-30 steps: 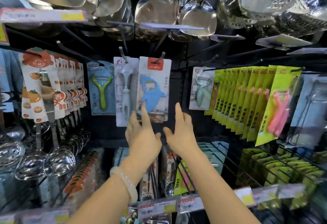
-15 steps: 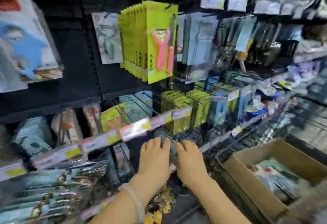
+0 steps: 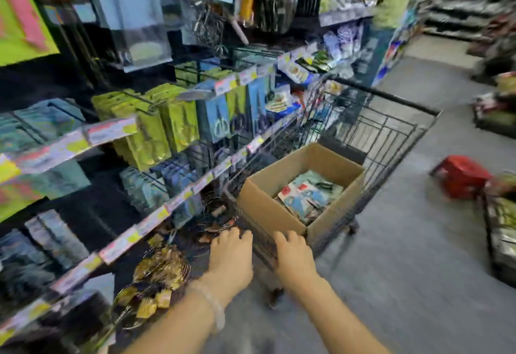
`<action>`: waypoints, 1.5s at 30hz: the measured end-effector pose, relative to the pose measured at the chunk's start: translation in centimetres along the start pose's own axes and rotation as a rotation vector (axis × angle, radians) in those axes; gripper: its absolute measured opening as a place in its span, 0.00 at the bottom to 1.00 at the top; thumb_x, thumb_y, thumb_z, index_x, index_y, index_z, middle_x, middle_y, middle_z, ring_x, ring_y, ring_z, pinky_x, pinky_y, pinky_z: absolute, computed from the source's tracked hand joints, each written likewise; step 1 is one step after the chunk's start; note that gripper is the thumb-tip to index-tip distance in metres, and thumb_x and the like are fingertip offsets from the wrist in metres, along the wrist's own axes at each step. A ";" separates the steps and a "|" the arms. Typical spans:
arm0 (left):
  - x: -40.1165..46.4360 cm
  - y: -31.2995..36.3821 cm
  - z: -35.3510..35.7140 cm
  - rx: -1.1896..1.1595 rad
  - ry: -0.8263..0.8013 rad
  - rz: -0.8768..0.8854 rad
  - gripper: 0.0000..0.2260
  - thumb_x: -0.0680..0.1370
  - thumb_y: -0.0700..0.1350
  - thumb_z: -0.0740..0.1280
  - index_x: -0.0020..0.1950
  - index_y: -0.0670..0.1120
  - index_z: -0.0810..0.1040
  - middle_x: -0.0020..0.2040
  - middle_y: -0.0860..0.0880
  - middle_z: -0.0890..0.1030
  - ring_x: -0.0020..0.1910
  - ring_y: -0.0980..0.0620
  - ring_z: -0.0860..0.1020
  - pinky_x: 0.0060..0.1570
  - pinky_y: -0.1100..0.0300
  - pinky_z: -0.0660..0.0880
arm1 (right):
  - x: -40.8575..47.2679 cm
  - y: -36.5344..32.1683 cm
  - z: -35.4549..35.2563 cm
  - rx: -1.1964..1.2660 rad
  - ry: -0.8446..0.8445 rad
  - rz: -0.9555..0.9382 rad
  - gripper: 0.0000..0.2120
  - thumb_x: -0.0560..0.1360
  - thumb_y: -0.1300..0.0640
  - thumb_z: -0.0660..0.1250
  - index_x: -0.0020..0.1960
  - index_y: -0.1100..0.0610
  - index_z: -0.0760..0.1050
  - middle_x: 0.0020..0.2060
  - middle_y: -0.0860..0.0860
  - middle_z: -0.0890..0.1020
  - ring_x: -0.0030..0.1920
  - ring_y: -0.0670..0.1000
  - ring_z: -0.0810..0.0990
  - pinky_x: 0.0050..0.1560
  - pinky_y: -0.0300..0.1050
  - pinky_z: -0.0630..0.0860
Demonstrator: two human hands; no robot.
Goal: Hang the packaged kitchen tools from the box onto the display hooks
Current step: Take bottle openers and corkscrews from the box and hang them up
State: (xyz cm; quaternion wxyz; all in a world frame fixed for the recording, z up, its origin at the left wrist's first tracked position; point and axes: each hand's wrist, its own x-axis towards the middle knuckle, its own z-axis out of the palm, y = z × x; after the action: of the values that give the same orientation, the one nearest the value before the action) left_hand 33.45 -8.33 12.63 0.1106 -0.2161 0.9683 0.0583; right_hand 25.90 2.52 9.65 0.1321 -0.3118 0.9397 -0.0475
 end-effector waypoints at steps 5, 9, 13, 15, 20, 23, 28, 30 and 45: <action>3.7 3.6 0.7 0.019 -0.029 0.068 0.25 0.76 0.49 0.66 0.71 0.48 0.62 0.68 0.45 0.66 0.69 0.43 0.65 0.64 0.50 0.65 | 1.8 4.0 0.1 0.063 -0.034 0.088 0.25 0.76 0.56 0.63 0.70 0.56 0.59 0.64 0.58 0.67 0.64 0.61 0.67 0.60 0.51 0.69; 8.0 5.9 0.9 0.015 -0.055 0.117 0.25 0.76 0.48 0.66 0.70 0.47 0.62 0.68 0.45 0.66 0.68 0.43 0.64 0.64 0.52 0.64 | 4.3 7.0 -0.1 0.117 -0.044 0.134 0.27 0.76 0.54 0.63 0.72 0.56 0.58 0.66 0.57 0.66 0.66 0.60 0.65 0.62 0.51 0.67; 13.1 7.9 0.5 0.017 -0.092 0.144 0.22 0.76 0.50 0.67 0.67 0.47 0.65 0.67 0.45 0.67 0.67 0.44 0.65 0.63 0.51 0.65 | 8.3 10.4 -1.2 0.118 -0.067 0.187 0.27 0.75 0.56 0.63 0.72 0.55 0.59 0.65 0.57 0.66 0.66 0.59 0.65 0.63 0.50 0.66; 15.8 8.6 0.5 0.011 -0.118 0.138 0.22 0.76 0.50 0.66 0.68 0.47 0.65 0.68 0.45 0.67 0.68 0.43 0.65 0.63 0.51 0.65 | 10.7 12.2 -2.0 0.116 -0.096 0.204 0.25 0.76 0.58 0.62 0.71 0.55 0.60 0.65 0.57 0.66 0.65 0.60 0.65 0.63 0.51 0.67; 22.7 9.5 0.7 0.002 -0.145 0.125 0.22 0.78 0.48 0.64 0.71 0.48 0.64 0.70 0.45 0.66 0.71 0.44 0.62 0.65 0.51 0.64 | 17.3 15.5 -3.4 0.101 -0.123 0.235 0.25 0.77 0.56 0.62 0.72 0.55 0.59 0.67 0.57 0.65 0.66 0.59 0.65 0.63 0.53 0.68; 25.9 9.9 1.2 -0.016 -0.166 0.111 0.23 0.77 0.50 0.66 0.69 0.47 0.64 0.69 0.45 0.67 0.71 0.43 0.62 0.67 0.51 0.63 | 20.3 16.5 -3.1 0.115 -0.148 0.231 0.31 0.77 0.55 0.64 0.75 0.53 0.54 0.71 0.57 0.62 0.68 0.59 0.64 0.64 0.53 0.68; 29.1 10.5 2.1 -0.012 -0.233 0.065 0.28 0.76 0.47 0.66 0.74 0.48 0.61 0.71 0.44 0.64 0.71 0.43 0.62 0.68 0.52 0.61 | 24.4 17.8 -1.9 0.121 -0.252 0.191 0.27 0.77 0.54 0.63 0.73 0.56 0.59 0.69 0.57 0.65 0.68 0.59 0.65 0.64 0.52 0.67; 30.4 10.7 2.6 -0.008 -0.262 0.029 0.27 0.76 0.46 0.67 0.73 0.49 0.62 0.71 0.44 0.65 0.71 0.44 0.63 0.68 0.51 0.62 | 26.1 18.3 -1.2 0.114 -0.302 0.164 0.27 0.77 0.54 0.63 0.74 0.56 0.58 0.69 0.58 0.64 0.68 0.59 0.64 0.65 0.53 0.67; 37.2 13.3 5.6 -0.287 -0.395 -0.359 0.27 0.78 0.51 0.63 0.74 0.50 0.58 0.71 0.46 0.64 0.71 0.45 0.62 0.67 0.53 0.62 | 40.2 25.4 4.7 0.005 -0.698 -0.060 0.25 0.76 0.54 0.64 0.70 0.58 0.61 0.67 0.60 0.64 0.66 0.62 0.66 0.66 0.54 0.67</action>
State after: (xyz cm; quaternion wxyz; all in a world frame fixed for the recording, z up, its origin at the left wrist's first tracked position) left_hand -4.01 -10.55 -0.83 0.2736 -0.3819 0.8562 0.2150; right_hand -18.35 -1.19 -8.01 0.4447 -0.3365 0.8282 0.0558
